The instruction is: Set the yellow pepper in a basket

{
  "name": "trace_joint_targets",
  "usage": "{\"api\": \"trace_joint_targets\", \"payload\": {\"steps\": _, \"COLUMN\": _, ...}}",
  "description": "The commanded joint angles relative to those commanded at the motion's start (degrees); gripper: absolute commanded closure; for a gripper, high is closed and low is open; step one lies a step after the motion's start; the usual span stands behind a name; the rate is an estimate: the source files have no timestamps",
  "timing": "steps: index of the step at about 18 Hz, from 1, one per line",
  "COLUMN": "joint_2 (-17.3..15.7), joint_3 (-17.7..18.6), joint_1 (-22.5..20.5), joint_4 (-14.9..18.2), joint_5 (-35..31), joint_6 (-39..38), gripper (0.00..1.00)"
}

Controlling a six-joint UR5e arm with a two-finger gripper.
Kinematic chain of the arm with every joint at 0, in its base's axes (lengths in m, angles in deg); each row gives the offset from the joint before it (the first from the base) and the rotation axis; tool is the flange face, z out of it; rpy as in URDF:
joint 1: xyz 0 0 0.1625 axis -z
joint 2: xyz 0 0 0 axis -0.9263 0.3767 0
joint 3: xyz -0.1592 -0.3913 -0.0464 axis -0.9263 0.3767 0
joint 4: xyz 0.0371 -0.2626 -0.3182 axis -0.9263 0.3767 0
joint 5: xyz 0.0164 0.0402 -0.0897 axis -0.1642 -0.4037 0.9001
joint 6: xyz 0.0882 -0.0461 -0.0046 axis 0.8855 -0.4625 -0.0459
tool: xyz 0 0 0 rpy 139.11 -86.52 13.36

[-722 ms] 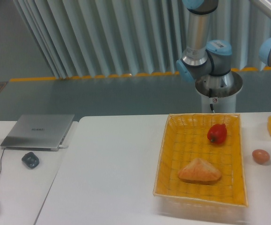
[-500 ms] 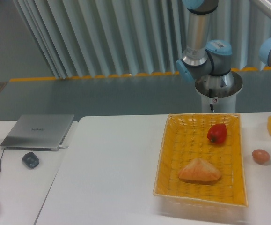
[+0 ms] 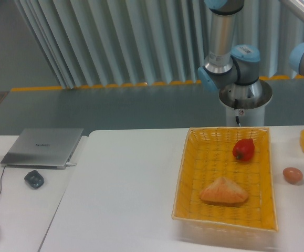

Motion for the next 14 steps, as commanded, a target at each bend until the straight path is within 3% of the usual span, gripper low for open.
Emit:
{"api": "trace_joint_targets", "payload": {"steps": 5, "joint_2": -0.44, "joint_3": 0.18, "joint_1": -1.05, "joint_4": 0.09, "joint_5": 0.18, "joint_6": -0.87, "gripper": 0.0}}
{"api": "trace_joint_targets", "payload": {"steps": 8, "joint_2": -1.14, "joint_3": 1.14, "joint_1": -1.76, "joint_4": 0.18, "joint_5": 0.26, "joint_6": -12.45, "gripper": 0.0}}
{"api": "trace_joint_targets", "payload": {"steps": 12, "joint_2": -2.37, "joint_3": 3.87, "joint_1": -3.42, "joint_4": 0.09, "joint_5": 0.79, "joint_6": -15.72, "gripper": 0.0}}
{"api": "trace_joint_targets", "payload": {"steps": 14, "joint_2": -3.33, "joint_3": 5.18, "joint_1": -5.18, "joint_4": 0.18, "joint_5": 4.46, "joint_6": -20.63, "gripper": 0.0}}
